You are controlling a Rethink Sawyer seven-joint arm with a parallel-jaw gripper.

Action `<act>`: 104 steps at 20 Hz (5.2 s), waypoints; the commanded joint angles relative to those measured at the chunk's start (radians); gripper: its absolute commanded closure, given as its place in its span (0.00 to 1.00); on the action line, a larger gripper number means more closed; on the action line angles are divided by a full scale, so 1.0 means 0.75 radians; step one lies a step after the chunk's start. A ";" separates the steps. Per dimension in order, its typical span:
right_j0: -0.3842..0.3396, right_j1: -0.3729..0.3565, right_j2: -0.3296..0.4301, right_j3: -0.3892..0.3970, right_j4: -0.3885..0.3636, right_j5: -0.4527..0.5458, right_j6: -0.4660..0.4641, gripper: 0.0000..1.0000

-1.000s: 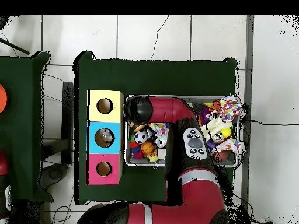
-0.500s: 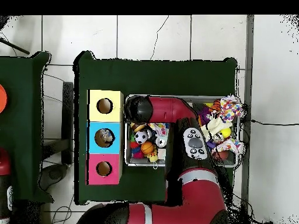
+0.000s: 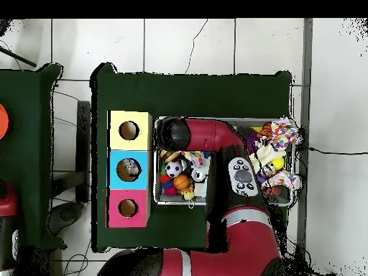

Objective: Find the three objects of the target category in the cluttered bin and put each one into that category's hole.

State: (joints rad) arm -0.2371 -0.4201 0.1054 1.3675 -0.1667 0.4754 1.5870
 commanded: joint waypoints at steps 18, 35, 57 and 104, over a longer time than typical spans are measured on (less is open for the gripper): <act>-0.015 0.164 0.062 -0.025 -0.033 0.059 0.056 0.00; -0.028 0.157 0.072 0.022 -0.052 -0.065 0.074 1.00; 0.050 -0.141 0.049 0.224 0.027 0.133 0.131 1.00; 0.033 -0.026 0.045 0.219 -0.014 -0.048 0.148 1.00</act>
State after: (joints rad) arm -0.2046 -0.4847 0.1035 1.4920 -0.1667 0.4676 1.5870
